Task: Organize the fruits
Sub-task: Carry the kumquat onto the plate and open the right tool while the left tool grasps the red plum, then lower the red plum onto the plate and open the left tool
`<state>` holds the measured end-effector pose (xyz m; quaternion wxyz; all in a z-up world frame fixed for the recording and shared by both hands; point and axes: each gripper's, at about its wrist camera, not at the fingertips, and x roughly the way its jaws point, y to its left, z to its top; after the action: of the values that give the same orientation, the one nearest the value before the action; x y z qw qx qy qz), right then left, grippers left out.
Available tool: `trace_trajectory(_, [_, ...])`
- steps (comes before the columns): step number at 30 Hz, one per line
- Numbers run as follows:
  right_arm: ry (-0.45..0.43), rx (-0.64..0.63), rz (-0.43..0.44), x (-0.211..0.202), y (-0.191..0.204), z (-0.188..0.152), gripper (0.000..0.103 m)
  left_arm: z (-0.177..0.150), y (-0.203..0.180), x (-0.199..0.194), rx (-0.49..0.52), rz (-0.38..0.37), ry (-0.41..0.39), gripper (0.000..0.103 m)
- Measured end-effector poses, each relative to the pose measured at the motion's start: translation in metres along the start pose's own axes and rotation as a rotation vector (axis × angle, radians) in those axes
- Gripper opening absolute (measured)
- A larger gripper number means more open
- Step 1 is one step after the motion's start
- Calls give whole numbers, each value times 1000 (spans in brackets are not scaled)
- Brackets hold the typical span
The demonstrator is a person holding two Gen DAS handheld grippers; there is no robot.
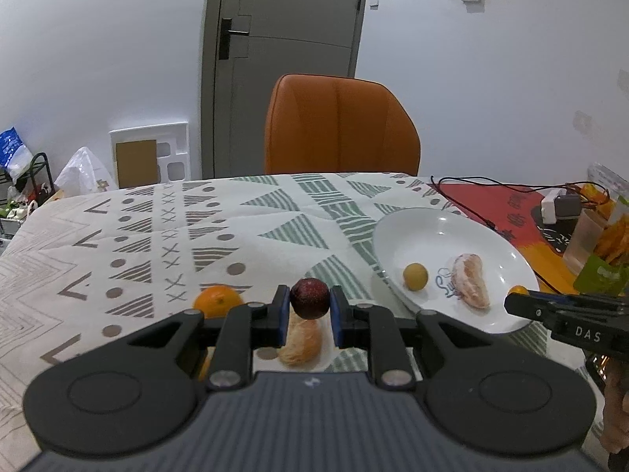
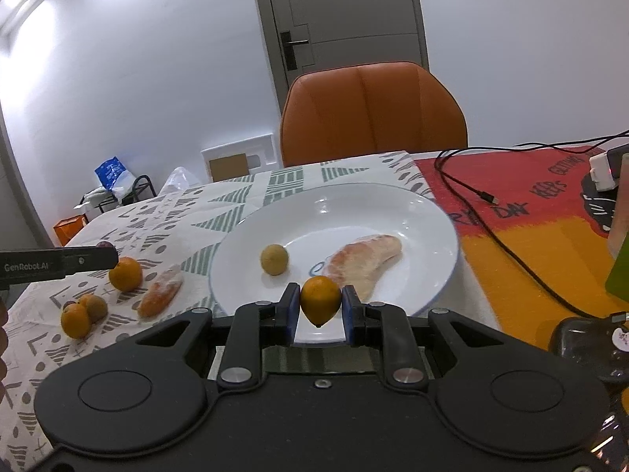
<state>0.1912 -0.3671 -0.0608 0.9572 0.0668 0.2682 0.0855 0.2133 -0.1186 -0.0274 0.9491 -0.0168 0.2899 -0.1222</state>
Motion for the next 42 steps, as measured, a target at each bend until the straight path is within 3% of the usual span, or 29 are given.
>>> trace_trajectory(6, [-3,-10,-13,3,-11,2,21,1,-17,7,24,-12,5,20])
trace_trajectory(11, [-20,2,-56,2,-22,5,34,2,-31,14,43,-29,11,20])
trace_trajectory(36, [-31,63,-49,-20,-41,-8,34,11,-85,38,147,-108,23,20])
trace_trajectory(42, [-26,74,-38,-20,-41,-12,35,15,-94,39,180,-99,17,23])
